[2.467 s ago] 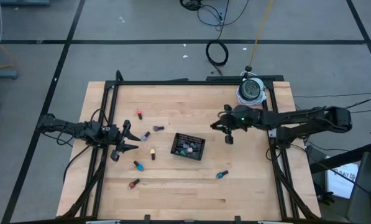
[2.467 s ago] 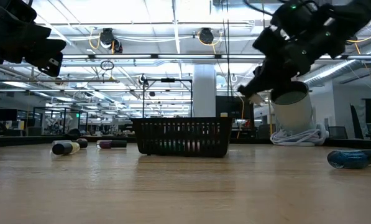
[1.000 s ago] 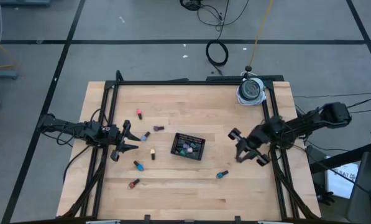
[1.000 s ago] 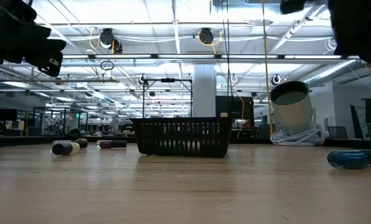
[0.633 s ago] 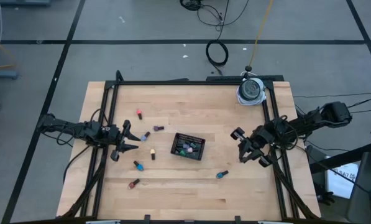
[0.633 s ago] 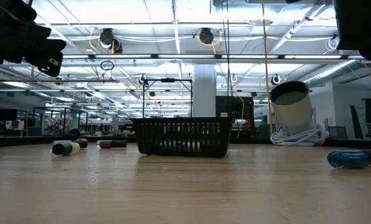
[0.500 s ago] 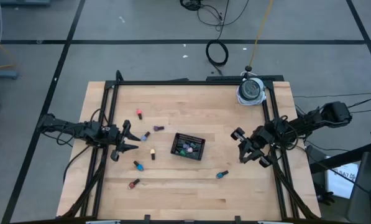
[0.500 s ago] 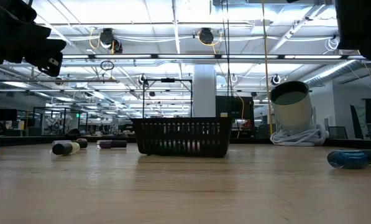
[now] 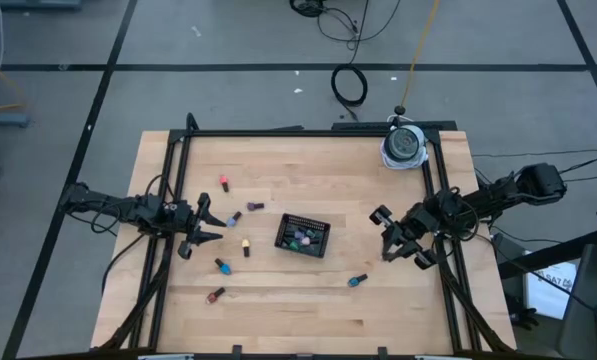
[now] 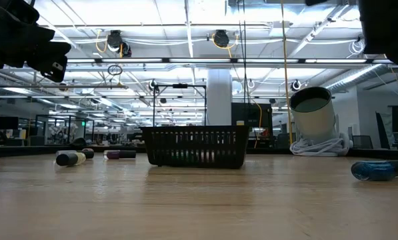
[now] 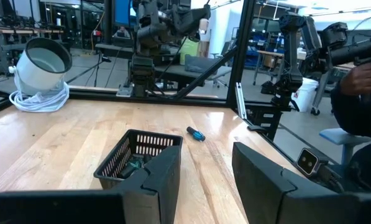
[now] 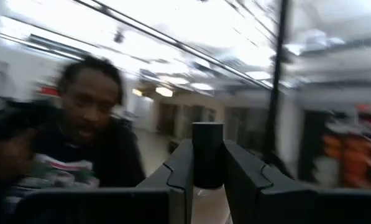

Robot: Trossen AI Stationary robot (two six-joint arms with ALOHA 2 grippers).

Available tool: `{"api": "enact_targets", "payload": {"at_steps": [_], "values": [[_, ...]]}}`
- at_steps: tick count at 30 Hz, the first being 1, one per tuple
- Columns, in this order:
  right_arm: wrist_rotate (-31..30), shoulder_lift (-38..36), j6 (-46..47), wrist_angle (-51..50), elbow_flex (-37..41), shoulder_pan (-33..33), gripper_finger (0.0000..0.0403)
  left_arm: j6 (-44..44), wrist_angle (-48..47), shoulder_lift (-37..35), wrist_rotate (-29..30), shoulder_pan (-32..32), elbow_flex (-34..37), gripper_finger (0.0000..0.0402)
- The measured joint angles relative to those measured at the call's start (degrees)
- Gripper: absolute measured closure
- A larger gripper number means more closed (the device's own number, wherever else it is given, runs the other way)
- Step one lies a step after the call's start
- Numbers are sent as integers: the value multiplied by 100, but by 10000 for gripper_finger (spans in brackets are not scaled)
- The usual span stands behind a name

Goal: Pick & Place Nail Polish
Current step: Put the white nail polish into the black bin

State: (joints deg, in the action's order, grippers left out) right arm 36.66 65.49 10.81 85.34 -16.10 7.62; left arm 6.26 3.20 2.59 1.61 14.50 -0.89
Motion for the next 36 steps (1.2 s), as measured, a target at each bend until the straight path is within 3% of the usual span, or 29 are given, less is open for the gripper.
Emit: {"api": "enact_targets", "payload": {"at_steps": [6,8,22,26,32,36], "values": [[-2365,197,-594,-1617,-55,-25,355,0,0,0,0,0,0,256],[-2870,372,-675,-1918,-230,-125,355,0,-1,0,0,0,0,256],[-2862,1985,-1347,-2752,-2182,-1383,355,0,-1,0,0,0,0,256],[-3446,2361,-1599,-2797,-2562,-1695,355,0,-1,0,0,0,0,256],[-5130,2932,-3003,-2851,-3088,-1777,355,0,0,2,-2,0,0,256],[-5138,3218,-3152,-3001,-3319,-1775,355,0,0,1,-2,0,0,256]]}}
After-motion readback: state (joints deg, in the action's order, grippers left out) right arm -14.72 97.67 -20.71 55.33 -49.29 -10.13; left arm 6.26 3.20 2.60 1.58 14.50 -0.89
